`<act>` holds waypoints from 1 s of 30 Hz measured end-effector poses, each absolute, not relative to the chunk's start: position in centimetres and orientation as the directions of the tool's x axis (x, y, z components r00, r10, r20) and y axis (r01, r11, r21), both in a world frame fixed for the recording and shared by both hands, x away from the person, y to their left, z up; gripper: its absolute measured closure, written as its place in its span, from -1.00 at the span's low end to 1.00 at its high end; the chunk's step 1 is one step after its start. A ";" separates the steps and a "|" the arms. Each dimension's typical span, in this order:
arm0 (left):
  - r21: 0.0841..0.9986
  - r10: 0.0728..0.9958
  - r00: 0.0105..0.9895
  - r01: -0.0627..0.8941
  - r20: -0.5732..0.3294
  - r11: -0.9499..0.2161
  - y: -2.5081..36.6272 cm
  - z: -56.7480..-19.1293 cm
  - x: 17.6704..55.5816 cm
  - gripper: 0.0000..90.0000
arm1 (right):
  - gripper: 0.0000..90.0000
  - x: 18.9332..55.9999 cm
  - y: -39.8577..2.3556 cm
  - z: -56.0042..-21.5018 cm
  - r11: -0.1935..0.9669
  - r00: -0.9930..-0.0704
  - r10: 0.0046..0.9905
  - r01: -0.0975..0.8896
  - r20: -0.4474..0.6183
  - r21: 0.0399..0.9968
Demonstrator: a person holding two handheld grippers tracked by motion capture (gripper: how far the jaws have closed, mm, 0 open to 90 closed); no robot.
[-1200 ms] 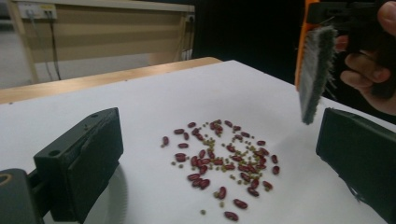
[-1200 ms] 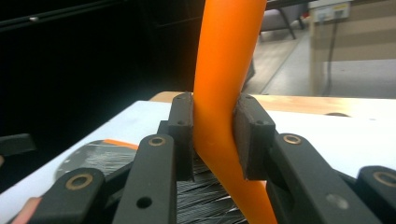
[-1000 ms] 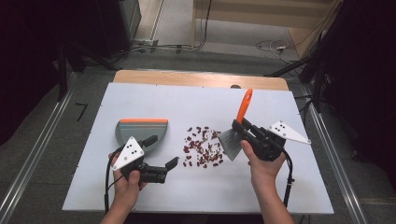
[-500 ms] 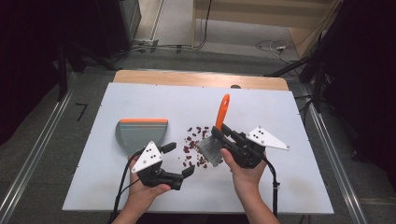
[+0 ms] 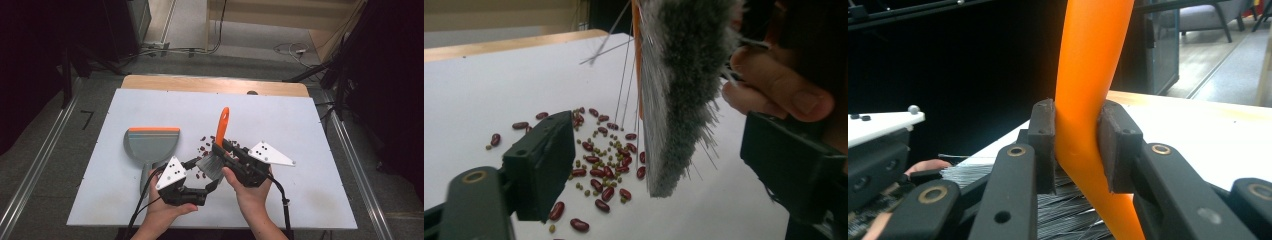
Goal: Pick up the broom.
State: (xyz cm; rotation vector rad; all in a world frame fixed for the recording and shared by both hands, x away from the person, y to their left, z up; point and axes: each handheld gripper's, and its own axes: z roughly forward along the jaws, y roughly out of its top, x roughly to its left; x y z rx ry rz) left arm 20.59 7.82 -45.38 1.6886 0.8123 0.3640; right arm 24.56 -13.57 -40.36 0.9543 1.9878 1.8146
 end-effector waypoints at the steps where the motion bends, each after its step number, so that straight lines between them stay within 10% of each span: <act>1: 0.939 0.689 0.703 0.331 -0.179 -0.095 7.6 -45.5 20.6 -0.61 | 0.54 24.4 -13.4 -40.4 -0.010 -0.743 0.631 0.279 0.222 0.960; 21: 0.934 0.693 0.696 0.344 -0.189 -0.091 7.4 -45.8 20.6 0.64 | 0.54 23.5 -12.2 -40.3 -0.003 -0.759 0.616 0.266 0.211 0.964; 30: 0.936 0.689 0.703 0.336 -0.177 -0.102 7.7 -45.8 20.6 0.82 | 0.53 23.3 -12.2 -40.3 -0.002 -0.761 0.616 0.260 0.206 0.966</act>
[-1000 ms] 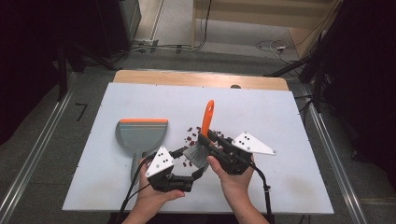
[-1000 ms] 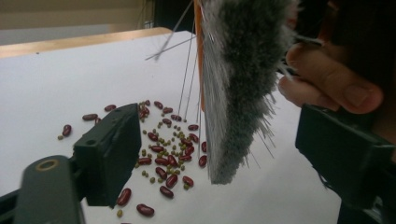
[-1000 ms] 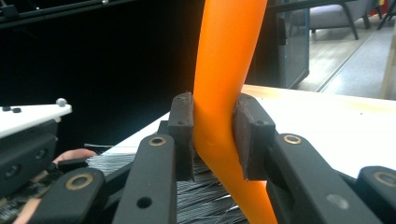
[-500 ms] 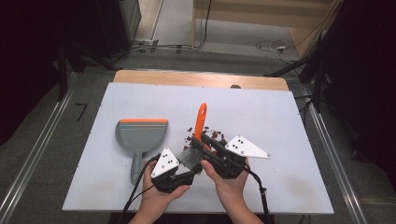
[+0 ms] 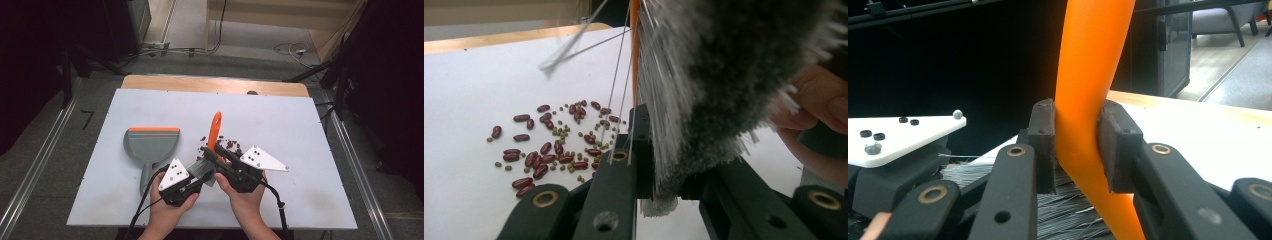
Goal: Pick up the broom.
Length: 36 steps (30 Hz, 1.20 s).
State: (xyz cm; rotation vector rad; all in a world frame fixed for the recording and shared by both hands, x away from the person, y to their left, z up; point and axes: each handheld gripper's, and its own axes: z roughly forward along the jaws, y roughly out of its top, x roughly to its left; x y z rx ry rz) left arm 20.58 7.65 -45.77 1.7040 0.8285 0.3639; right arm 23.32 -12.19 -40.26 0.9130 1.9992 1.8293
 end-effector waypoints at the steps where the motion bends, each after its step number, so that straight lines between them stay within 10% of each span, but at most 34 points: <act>1: 0.937 0.688 0.704 0.333 -0.174 -0.104 7.7 -45.8 20.6 0.83 | 0.53 23.3 -12.2 -40.3 -0.002 -0.763 0.613 0.257 0.205 0.966; 8: 0.936 0.690 0.707 0.330 -0.158 -0.124 8.0 -45.7 20.6 0.89 | 0.50 23.6 -12.2 -40.3 0.016 -0.778 0.595 0.261 0.200 0.965; 17: 0.933 0.650 0.743 0.328 -0.159 -0.147 9.4 -45.1 21.2 0.90 | -0.03 25.1 -13.4 -39.4 0.099 -0.869 0.463 0.249 0.177 0.963; 36: 0.952 0.378 0.906 0.264 -0.191 -0.154 12.9 -44.1 22.0 0.89 | 0.10 26.9 -14.6 -40.3 0.208 -0.956 0.211 0.249 0.205 0.946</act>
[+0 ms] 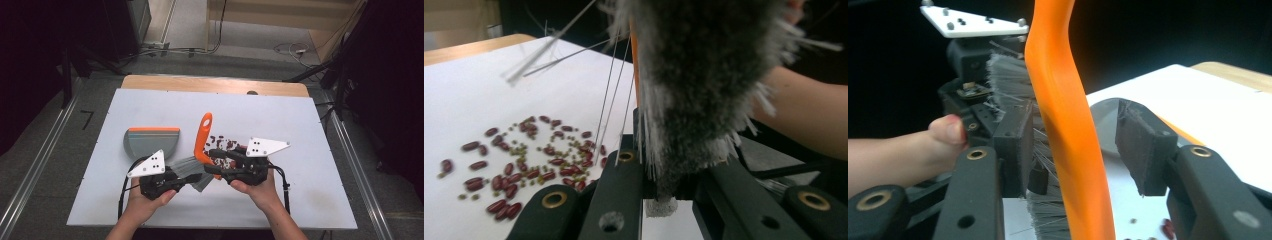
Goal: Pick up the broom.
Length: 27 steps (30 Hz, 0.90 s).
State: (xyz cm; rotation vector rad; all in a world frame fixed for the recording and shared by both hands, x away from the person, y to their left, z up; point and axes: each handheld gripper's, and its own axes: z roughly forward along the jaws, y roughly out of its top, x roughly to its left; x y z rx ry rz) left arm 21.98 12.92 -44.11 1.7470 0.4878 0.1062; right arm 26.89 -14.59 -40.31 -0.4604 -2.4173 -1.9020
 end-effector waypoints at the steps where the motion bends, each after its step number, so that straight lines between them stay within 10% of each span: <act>1: 0.952 0.378 0.906 0.264 -0.191 -0.154 12.9 -44.1 22.0 0.89 | 0.12 26.9 -14.6 -40.4 0.209 -0.959 0.190 0.251 0.212 0.945; 27: 0.958 0.278 0.944 0.231 -0.178 -0.173 12.7 -44.1 21.7 0.66 | 0.53 26.3 -14.1 -40.5 0.281 -0.977 0.024 0.211 0.212 0.936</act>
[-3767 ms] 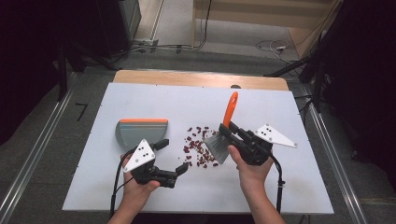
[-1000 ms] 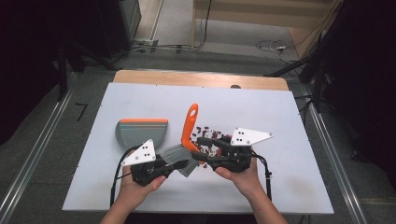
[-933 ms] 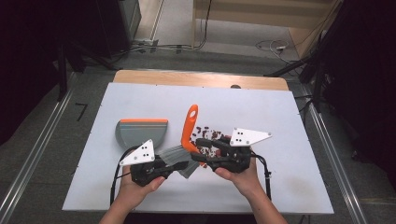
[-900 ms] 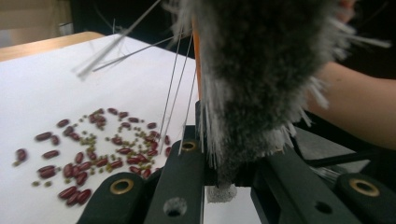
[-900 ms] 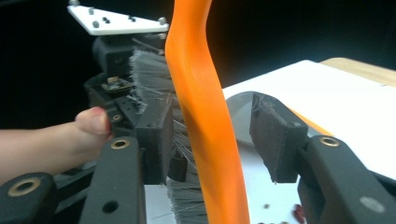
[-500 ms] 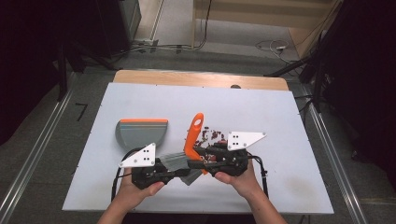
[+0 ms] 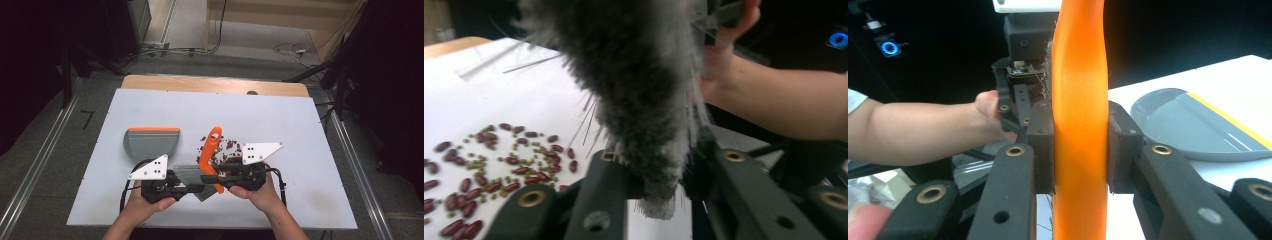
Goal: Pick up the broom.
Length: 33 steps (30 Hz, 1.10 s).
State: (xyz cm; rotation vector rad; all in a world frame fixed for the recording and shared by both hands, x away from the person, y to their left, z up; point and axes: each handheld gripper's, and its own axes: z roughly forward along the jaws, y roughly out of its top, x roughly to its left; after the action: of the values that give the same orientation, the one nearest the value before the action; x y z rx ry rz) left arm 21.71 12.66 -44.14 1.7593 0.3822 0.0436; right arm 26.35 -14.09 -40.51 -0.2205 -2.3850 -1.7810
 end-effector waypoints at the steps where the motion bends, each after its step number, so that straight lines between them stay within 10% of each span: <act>1: 0.958 0.278 0.944 0.231 -0.178 -0.173 12.7 -44.1 21.7 0.58 | 0.53 26.3 -14.1 -40.5 0.282 -0.977 0.036 0.212 0.211 0.936; 14: 0.944 0.532 0.829 0.294 -0.176 -0.146 14.7 -44.3 22.3 -0.74 | 0.53 27.4 -15.1 -40.4 0.282 -0.944 0.269 0.267 0.192 0.921; 33: 0.950 0.606 0.777 0.294 -0.171 -0.109 16.7 -44.4 22.4 -1.00 | 0.53 29.4 -17.8 -40.8 0.291 -0.818 0.552 0.368 0.159 0.883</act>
State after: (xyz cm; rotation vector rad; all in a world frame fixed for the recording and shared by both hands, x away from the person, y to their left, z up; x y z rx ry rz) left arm 22.39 16.73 -44.37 1.7043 0.7142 0.3066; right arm 29.40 -17.75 -40.78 -0.9596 -2.6604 -1.7358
